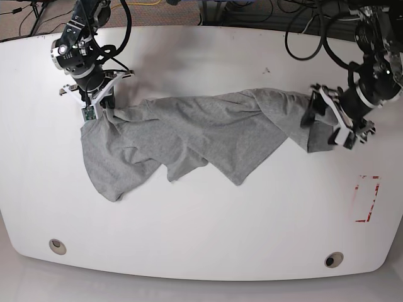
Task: Layout the t-shirt on the table in an organized manner, then fold the t-shirt properly
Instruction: 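Lower the shirt onto the table, holding it with both grippers, then drag the held shirt edge with the left gripper away from the right gripper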
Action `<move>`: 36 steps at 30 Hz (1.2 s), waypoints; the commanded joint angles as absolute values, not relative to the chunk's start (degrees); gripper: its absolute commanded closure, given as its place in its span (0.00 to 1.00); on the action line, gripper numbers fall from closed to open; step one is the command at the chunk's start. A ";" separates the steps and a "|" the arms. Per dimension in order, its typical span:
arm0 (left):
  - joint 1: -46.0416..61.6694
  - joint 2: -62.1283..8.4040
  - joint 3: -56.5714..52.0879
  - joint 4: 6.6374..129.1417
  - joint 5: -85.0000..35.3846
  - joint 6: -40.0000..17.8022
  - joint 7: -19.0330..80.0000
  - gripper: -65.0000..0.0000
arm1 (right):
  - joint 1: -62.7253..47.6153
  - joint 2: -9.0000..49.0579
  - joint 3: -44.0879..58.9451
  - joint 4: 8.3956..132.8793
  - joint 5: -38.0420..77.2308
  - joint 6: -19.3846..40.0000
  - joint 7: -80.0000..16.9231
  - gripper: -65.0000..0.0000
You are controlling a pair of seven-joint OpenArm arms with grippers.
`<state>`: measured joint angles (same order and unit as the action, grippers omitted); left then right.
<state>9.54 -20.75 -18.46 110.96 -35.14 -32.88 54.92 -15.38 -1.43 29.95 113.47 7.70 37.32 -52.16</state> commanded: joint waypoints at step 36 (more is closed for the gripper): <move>-29.14 -6.64 8.31 51.82 -24.04 -28.97 40.57 0.31 | -11.74 -1.01 30.11 114.51 8.13 37.23 -51.03 1.00</move>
